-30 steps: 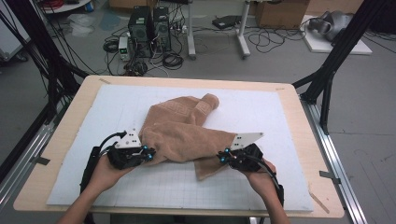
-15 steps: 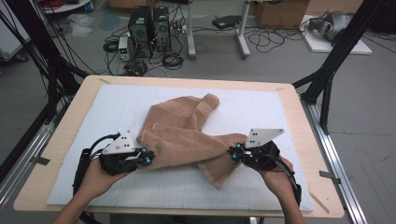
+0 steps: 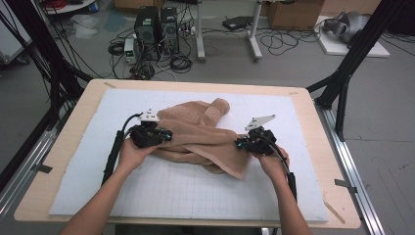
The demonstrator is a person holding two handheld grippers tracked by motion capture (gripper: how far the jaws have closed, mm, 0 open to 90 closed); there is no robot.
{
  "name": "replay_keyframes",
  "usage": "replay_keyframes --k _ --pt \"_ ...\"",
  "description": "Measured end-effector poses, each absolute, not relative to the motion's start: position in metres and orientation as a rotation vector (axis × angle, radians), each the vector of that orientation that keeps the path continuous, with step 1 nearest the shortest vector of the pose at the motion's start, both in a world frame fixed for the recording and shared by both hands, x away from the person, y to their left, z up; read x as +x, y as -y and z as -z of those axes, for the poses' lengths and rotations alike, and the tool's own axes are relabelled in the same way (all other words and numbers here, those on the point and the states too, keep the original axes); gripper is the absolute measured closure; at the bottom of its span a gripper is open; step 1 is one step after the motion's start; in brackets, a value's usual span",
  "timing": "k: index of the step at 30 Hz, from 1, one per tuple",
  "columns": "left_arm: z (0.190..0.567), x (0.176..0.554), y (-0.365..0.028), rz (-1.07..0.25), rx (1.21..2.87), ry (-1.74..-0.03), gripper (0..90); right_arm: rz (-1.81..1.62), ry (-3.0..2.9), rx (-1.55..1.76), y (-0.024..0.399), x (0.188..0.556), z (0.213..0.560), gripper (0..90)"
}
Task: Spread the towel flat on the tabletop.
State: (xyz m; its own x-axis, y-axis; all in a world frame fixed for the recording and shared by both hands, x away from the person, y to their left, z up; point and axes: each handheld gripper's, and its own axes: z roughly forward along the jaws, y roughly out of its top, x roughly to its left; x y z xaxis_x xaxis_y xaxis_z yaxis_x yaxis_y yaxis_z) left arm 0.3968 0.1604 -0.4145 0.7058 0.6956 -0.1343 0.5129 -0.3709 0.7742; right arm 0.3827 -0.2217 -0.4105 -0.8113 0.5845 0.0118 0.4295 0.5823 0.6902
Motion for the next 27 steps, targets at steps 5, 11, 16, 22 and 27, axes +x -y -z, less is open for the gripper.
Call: replay_keyframes --k 5,11,16,22,27 --pt "0.408 0.393 -0.161 -0.295 2.063 -0.910 72.4 -1.045 -2.589 0.836 0.219 0.381 0.410 78.1" --pt "0.385 0.376 -0.173 -0.348 2.048 -0.845 61.0 -1.155 -2.512 0.755 0.220 0.353 0.383 68.6" --pt "0.379 0.364 -0.180 -0.322 2.067 -0.793 57.8 -1.259 -2.547 0.646 0.204 0.332 0.375 61.2" --pt "0.400 0.362 -0.167 -0.274 2.186 -0.742 56.4 -1.239 -2.658 0.584 0.169 0.337 0.393 55.1" --pt "0.410 0.367 -0.158 -0.272 2.224 -0.731 79.5 -1.193 -2.729 0.605 0.158 0.349 0.412 68.8"
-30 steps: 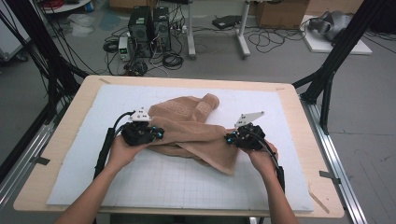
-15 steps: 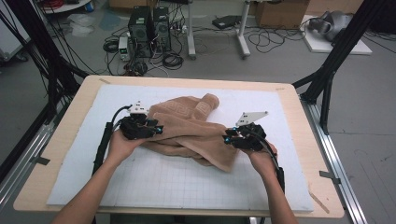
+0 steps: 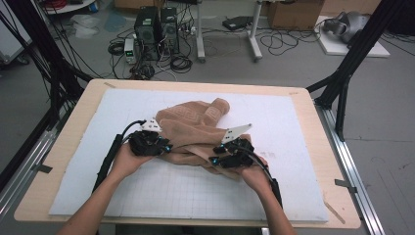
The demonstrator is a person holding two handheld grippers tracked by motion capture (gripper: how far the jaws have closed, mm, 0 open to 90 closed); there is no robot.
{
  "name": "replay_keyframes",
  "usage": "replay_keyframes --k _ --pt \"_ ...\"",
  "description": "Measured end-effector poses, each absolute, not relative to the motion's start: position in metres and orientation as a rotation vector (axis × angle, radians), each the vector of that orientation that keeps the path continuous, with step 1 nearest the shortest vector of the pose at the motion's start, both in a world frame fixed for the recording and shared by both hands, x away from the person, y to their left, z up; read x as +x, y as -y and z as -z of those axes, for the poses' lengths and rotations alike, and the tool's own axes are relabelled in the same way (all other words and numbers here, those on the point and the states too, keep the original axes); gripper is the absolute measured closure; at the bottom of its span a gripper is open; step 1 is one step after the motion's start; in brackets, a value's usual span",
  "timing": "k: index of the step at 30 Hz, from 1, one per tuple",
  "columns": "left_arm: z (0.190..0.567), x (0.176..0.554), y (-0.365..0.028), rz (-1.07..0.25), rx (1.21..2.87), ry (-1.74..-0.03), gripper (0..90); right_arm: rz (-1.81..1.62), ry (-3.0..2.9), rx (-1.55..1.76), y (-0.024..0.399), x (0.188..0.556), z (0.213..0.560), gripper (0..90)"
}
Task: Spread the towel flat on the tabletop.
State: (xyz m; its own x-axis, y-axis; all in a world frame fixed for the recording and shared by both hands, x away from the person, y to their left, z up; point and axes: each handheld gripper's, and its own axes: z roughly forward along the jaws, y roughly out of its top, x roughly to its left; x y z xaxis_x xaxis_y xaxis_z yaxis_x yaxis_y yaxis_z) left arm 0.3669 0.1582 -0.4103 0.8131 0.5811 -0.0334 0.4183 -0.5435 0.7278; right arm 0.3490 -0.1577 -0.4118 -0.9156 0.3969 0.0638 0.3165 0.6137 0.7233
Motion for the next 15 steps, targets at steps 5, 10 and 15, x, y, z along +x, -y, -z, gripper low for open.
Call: replay_keyframes --k 5,10,15 --pt "0.400 0.361 -0.165 -0.252 2.188 -0.715 84.1 -1.212 -2.744 0.541 0.162 0.347 0.410 80.5" --pt "0.379 0.345 -0.175 -0.255 2.113 -0.680 84.5 -1.243 -2.744 0.446 0.174 0.332 0.398 82.6" --pt "0.366 0.331 -0.180 -0.224 2.085 -0.656 84.8 -1.320 -2.727 0.396 0.195 0.311 0.384 82.9"
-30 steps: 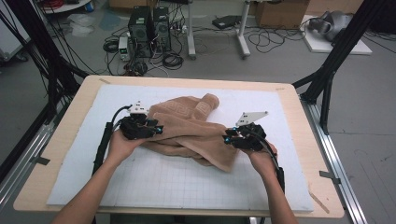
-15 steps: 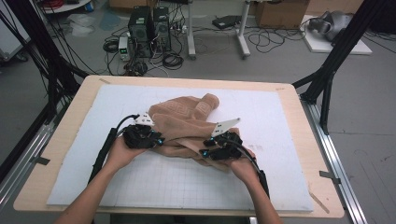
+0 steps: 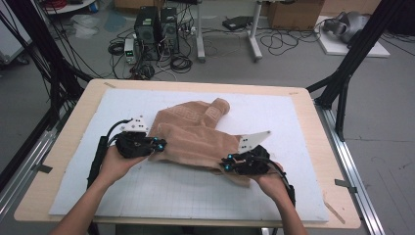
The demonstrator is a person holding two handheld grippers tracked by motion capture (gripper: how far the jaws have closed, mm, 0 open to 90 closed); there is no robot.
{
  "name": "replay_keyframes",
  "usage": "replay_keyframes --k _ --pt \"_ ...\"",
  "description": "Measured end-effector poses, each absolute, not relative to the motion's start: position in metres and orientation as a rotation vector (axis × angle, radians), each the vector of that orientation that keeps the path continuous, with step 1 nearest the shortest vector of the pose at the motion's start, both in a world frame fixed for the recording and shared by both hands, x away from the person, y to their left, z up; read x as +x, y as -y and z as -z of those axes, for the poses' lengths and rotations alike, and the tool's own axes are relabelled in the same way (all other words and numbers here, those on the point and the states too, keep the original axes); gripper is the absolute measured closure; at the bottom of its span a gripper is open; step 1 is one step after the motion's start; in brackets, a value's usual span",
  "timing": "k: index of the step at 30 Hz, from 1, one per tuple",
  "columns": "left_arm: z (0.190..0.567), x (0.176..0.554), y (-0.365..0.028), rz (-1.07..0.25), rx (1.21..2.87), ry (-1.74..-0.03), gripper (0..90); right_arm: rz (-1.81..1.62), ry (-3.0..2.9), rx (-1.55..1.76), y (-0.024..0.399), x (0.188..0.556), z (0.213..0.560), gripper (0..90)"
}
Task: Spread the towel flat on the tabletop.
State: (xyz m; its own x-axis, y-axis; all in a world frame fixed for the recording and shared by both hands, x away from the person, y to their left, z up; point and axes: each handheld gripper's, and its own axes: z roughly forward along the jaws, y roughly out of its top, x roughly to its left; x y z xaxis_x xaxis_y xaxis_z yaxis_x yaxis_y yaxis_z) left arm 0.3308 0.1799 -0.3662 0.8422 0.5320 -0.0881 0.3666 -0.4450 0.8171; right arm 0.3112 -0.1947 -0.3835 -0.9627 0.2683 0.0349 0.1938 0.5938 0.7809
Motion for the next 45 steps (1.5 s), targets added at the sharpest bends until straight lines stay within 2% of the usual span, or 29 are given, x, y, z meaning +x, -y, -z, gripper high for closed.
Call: replay_keyframes --k 4,5,7,10,14,18,21,23,29,33,45 --pt "0.368 0.323 -0.174 -0.148 2.153 -0.633 83.7 -1.387 -2.764 0.297 0.203 0.296 0.377 80.6" --pt "0.370 0.322 -0.171 -0.142 2.189 -0.623 81.5 -1.393 -2.771 0.293 0.204 0.294 0.377 74.4" --pt "0.373 0.321 -0.170 -0.131 2.190 -0.621 70.2 -1.407 -2.762 0.314 0.207 0.295 0.377 72.5" --pt "0.378 0.324 -0.168 -0.164 2.195 -0.632 63.4 -1.407 -2.712 0.413 0.215 0.303 0.377 68.4" --pt "0.398 0.336 -0.166 -0.175 2.237 -0.687 61.1 -1.294 -2.677 0.521 0.215 0.316 0.387 60.4" --pt "0.418 0.342 -0.157 -0.172 2.346 -0.699 60.8 -1.185 -2.692 0.588 0.206 0.326 0.405 59.7" --pt "0.424 0.340 -0.147 -0.254 2.390 -0.664 62.2 -1.105 -2.730 0.604 0.197 0.331 0.419 63.2" --pt "0.424 0.338 -0.145 -0.295 2.396 -0.654 67.4 -1.059 -2.753 0.577 0.191 0.332 0.424 67.9" --pt "0.424 0.335 -0.145 -0.312 2.404 -0.641 80.6 -1.065 -2.774 0.561 0.189 0.334 0.425 80.5" --pt "0.420 0.332 -0.148 -0.299 2.396 -0.638 84.6 -1.085 -2.767 0.566 0.191 0.332 0.422 83.1" --pt "0.377 0.292 -0.172 -0.291 2.276 -0.567 85.5 -1.206 -2.714 0.485 0.205 0.302 0.392 83.7"
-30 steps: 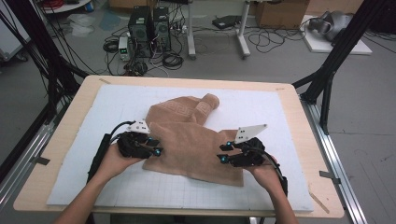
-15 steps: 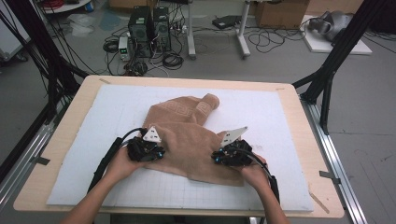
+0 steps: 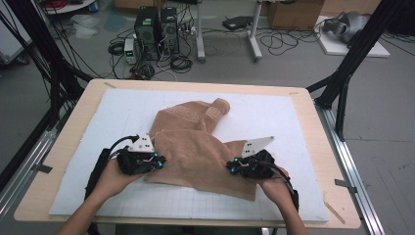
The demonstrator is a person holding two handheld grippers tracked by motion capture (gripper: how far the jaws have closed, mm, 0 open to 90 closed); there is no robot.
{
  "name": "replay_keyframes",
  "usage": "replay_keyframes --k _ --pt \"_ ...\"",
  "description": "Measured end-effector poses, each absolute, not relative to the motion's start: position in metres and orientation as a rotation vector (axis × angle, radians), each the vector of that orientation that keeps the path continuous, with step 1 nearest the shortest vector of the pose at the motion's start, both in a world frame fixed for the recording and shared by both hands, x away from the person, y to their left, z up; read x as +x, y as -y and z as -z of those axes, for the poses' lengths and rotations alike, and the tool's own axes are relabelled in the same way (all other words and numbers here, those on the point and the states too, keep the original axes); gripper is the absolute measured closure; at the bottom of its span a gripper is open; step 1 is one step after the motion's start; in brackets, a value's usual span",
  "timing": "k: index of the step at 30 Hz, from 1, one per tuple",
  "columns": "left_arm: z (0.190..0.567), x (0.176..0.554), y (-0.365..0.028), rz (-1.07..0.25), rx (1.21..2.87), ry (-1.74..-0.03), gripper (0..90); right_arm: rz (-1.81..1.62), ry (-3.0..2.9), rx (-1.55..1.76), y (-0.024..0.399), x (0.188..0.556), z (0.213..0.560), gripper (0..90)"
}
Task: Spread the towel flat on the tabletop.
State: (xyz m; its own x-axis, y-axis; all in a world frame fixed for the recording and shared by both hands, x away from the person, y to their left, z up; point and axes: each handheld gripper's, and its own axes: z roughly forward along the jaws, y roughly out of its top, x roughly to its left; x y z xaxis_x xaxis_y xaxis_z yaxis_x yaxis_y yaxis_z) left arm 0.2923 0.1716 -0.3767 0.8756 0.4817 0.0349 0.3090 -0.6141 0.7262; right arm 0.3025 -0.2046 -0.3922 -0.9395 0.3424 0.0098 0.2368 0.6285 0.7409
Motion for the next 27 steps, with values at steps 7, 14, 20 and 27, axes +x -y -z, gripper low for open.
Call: replay_keyframes --k 7,14,20,27 --pt "0.354 0.254 -0.185 -0.230 2.251 -0.508 85.4 -1.220 -2.736 0.335 0.200 0.273 0.367 84.0" --pt "0.340 0.262 -0.182 -0.227 2.225 -0.490 63.7 -1.274 -2.683 0.299 0.203 0.266 0.342 72.0" --pt "0.372 0.292 -0.170 -0.218 2.225 -0.583 59.0 -1.199 -2.690 0.456 0.208 0.299 0.371 66.2" --pt "0.413 0.312 -0.159 -0.249 2.346 -0.628 59.3 -1.138 -2.746 0.632 0.213 0.320 0.426 63.3"
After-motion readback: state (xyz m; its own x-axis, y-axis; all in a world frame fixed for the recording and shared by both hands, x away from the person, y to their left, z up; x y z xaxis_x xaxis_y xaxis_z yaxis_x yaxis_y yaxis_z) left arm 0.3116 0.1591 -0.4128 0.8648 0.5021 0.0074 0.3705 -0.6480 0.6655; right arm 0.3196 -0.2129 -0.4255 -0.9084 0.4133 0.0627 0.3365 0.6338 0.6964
